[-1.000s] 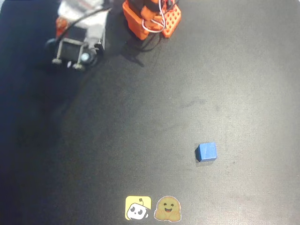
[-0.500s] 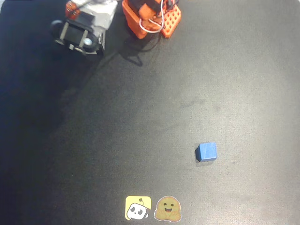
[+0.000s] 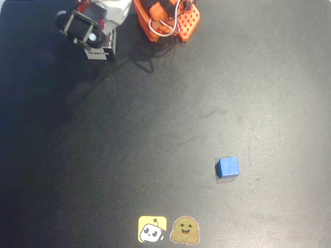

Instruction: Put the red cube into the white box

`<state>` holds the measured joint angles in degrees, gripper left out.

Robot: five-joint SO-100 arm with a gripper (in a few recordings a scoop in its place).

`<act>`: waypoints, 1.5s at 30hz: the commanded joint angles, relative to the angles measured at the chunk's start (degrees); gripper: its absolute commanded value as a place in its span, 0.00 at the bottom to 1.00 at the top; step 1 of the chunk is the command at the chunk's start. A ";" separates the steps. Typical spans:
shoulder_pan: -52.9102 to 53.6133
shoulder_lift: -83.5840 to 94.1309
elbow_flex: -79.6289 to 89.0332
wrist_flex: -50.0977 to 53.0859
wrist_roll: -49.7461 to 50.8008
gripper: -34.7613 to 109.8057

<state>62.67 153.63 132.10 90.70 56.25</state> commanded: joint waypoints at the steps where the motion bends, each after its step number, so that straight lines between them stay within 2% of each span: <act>1: 0.70 1.32 0.35 -0.35 -0.18 0.24; 14: 4.57 1.49 9.49 -6.50 -0.44 0.24; 26: 9.23 1.49 9.93 -6.86 -4.13 0.24; 35: 6.94 2.37 9.32 -6.42 -3.69 0.32; 45: 3.69 7.91 11.95 -7.82 -0.18 0.35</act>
<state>67.06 160.66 144.05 83.76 55.63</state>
